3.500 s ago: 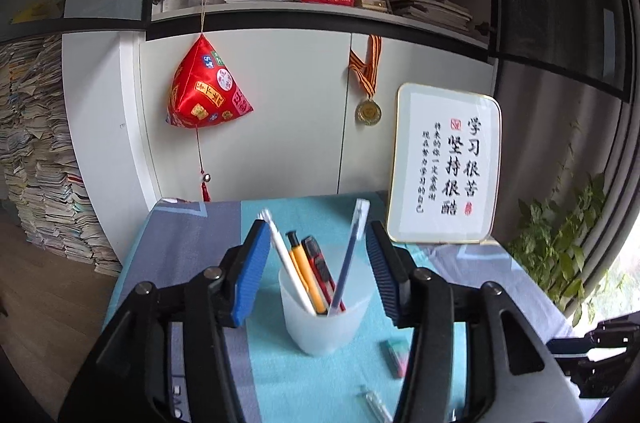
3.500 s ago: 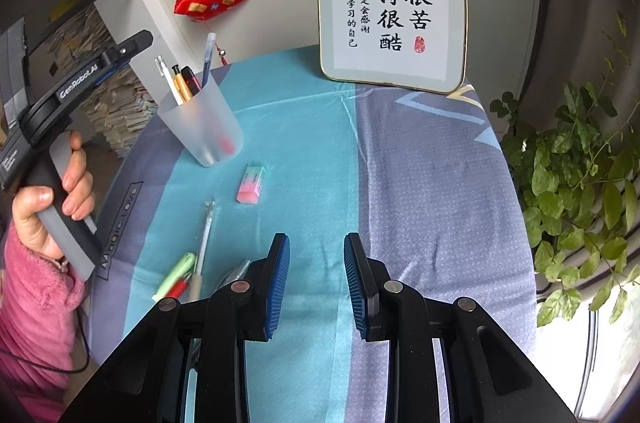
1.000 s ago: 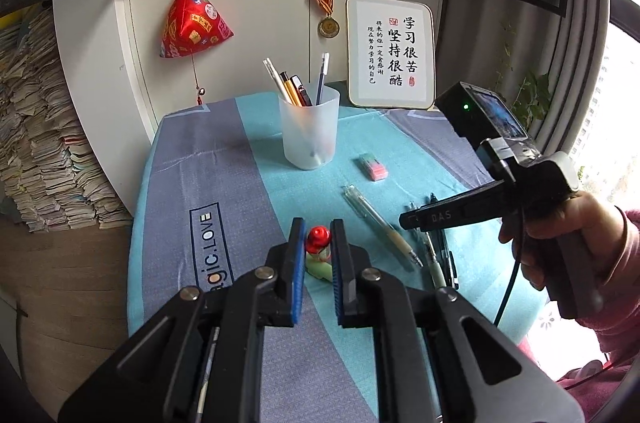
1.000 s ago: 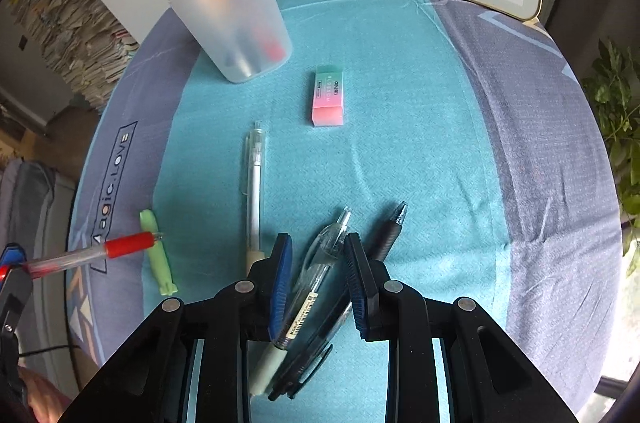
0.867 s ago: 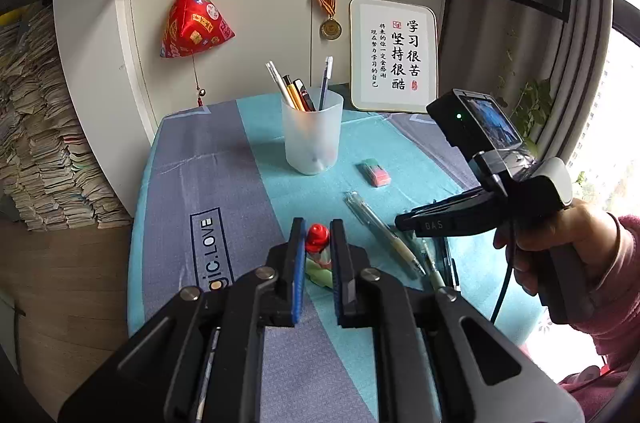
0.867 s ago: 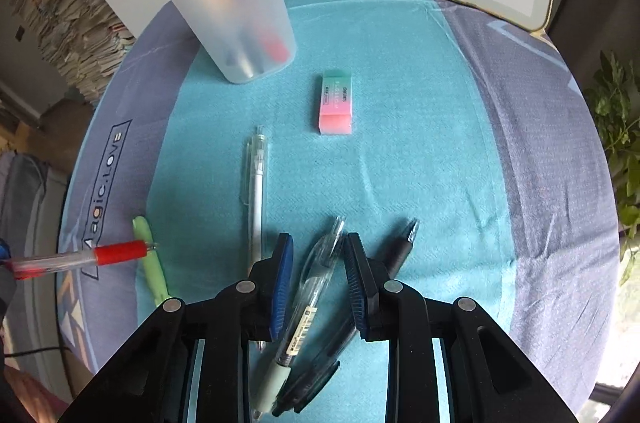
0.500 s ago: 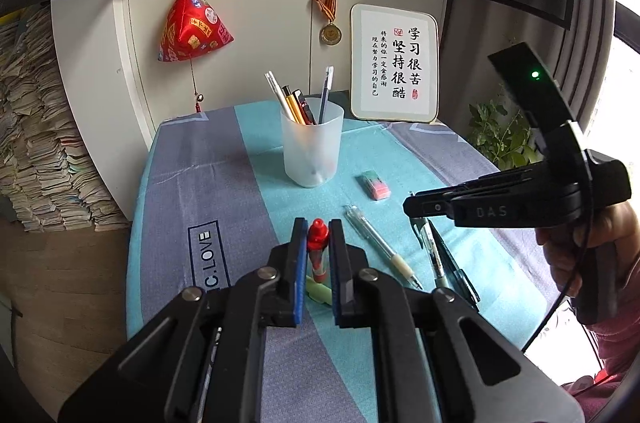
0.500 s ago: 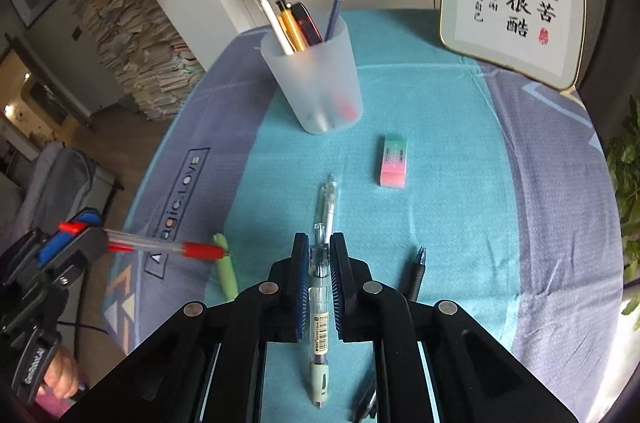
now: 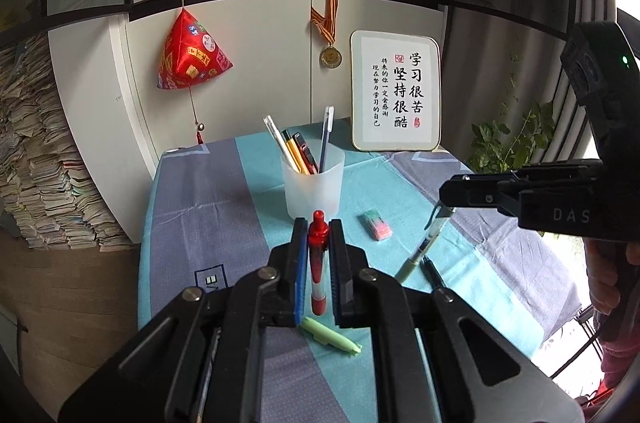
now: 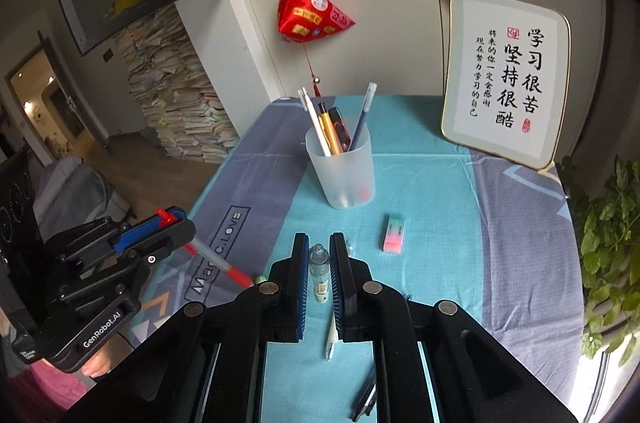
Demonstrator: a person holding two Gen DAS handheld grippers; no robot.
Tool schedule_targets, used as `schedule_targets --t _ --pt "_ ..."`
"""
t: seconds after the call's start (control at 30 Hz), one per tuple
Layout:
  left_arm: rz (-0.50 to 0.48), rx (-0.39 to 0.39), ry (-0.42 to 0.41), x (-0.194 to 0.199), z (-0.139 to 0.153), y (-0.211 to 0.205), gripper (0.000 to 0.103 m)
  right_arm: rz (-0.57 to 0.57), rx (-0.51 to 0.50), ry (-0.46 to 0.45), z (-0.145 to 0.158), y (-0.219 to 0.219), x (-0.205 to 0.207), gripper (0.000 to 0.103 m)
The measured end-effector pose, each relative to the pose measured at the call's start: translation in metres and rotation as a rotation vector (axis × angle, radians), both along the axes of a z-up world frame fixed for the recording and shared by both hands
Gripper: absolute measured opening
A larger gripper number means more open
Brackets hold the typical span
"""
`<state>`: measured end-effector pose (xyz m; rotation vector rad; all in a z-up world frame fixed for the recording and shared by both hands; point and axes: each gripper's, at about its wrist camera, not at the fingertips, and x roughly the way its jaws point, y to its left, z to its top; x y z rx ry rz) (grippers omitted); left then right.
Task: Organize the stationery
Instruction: 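Lift the red-capped pen with the left tool while the right tool grasps the clear labelled gel pen, then lower the red-capped pen into the cup and open the left tool while the right tool lifts the clear pen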
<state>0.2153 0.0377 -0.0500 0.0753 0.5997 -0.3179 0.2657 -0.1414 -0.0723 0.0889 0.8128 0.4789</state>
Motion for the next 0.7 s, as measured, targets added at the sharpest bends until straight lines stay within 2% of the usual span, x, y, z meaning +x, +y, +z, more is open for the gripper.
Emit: schedule_targets --t 0.4,0.53,0.7 --pt "0.02 -0.054 -0.07 0.073 0.056 -0.015 0.008 -0.033 -0.011 -0.008 0.004 -0.018 -0.001 0.011" --pt "0.045 -0.06 -0.076 0.099 0.058 -0.02 0.008 -0.053 -0.012 -0.017 0.007 -0.026 0.001 0.011" --pt "0.064 -0.024 -0.041 0.125 0.042 -0.027 0.008 -0.071 -0.011 -0.028 0.011 -0.034 0.005 0.011"
